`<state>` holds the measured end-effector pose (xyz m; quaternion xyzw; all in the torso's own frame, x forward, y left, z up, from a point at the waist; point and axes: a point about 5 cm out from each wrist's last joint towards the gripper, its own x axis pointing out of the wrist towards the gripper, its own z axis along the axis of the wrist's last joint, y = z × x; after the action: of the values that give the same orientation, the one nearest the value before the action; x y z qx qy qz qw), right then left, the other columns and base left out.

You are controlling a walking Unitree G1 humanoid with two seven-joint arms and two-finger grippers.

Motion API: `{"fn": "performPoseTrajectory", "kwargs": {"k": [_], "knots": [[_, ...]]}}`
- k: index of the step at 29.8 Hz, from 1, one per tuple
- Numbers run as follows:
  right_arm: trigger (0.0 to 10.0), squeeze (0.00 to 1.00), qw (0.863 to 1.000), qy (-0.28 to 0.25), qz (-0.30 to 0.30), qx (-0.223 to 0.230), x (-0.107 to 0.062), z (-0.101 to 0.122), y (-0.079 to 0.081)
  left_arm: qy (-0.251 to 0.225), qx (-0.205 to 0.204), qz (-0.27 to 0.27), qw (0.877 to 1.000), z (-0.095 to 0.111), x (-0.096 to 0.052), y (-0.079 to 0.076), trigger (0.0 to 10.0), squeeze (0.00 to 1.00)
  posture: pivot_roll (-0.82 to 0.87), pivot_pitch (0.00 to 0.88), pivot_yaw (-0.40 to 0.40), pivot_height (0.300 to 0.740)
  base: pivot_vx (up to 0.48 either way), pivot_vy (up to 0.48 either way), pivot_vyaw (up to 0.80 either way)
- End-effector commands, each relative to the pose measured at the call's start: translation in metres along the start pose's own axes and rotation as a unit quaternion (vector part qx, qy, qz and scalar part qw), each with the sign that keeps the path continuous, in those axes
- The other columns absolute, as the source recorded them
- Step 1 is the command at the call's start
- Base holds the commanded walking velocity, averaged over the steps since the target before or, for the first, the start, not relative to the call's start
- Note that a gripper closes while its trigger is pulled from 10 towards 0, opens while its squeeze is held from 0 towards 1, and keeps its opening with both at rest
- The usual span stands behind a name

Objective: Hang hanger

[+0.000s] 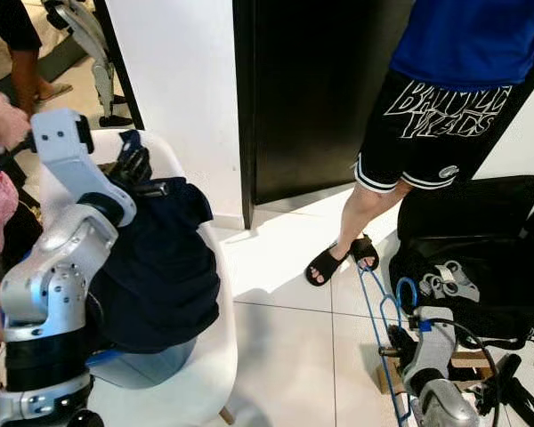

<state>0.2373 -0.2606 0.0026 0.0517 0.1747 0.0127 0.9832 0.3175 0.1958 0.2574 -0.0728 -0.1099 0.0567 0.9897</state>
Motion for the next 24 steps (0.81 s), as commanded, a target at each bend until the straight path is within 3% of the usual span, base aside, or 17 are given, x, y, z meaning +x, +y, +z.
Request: {"fn": "performPoseTrajectory", "kwargs": {"k": [1,4,6,10,12,17,18,19,23,24], "knots": [[10.0,0.0,1.0,0.006,-0.006,0.005,-0.003,-0.003,-0.001,-0.014,0.022,0.017,1.0,0.003,-0.002,0.004,0.0,0.0,-0.02,0.126,-0.05,0.74,0.0,0.0,0.0],[10.0,0.0,1.0,0.006,-0.004,0.006,-0.002,-0.003,0.005,0.01,0.062,0.062,0.996,-0.002,-0.008,0.015,0.0,0.0,-0.02,0.127,-0.047,0.74,0.0,0.0,0.0],[10.0,0.0,1.0,0.006,-0.004,0.006,-0.002,-0.003,0.005,0.01,0.062,0.062,0.996,-0.002,-0.008,0.015,0.0,0.0,-0.02,0.127,-0.047,0.74,0.0,0.0,0.0],[10.0,0.0,1.0,0.005,-0.002,0.008,-0.004,-0.001,0.015,0.036,0.044,0.108,0.993,-0.008,-0.024,0.027,0.0,0.0,0.0,0.131,-0.036,0.74,0.0,0.0,0.0],[10.0,0.0,1.0,0.006,-0.002,0.01,-0.004,-0.002,0.02,0.038,0.021,0.093,0.995,-0.007,-0.048,0.021,0.0,0.0,0.03,0.135,-0.022,0.74,0.0,0.0,0.0],[10.0,0.0,1.0,0.007,-0.002,0.011,-0.004,-0.003,0.022,0.038,0.015,0.087,0.995,-0.007,-0.057,0.018,0.0,0.0,0.03,0.135,-0.022,0.74,0.0,0.0,0.0],[10.0,0.0,1.0,0.009,-0.002,0.013,-0.004,-0.004,0.024,0.049,0.009,0.09,0.995,-0.009,-0.071,0.018,0.0,0.0,0.04,0.137,-0.015,0.74,0.0,0.0,0.0],[10.0,0.0,1.0,0.011,-0.003,0.015,-0.003,-0.006,0.026,0.067,0.016,0.116,0.991,-0.012,-0.087,0.026,0.0,0.0,0.05,0.14,-0.013,0.74,0.0,0.0,0.0],[10.0,0.0,1.0,0.011,-0.003,0.015,-0.003,-0.006,0.026,0.067,0.016,0.116,0.991,-0.012,-0.087,0.026,0.0,0.0,0.05,0.14,-0.013,0.74,0.0,0.0,0.0],[10.0,0.0,1.0,0.013,-0.003,0.017,-0.003,-0.007,0.028,0.09,0.033,0.145,0.985,-0.016,-0.102,0.036,0.0,0.0,0.07,0.141,-0.013,0.74,0.0,0.0,0.0]]}}
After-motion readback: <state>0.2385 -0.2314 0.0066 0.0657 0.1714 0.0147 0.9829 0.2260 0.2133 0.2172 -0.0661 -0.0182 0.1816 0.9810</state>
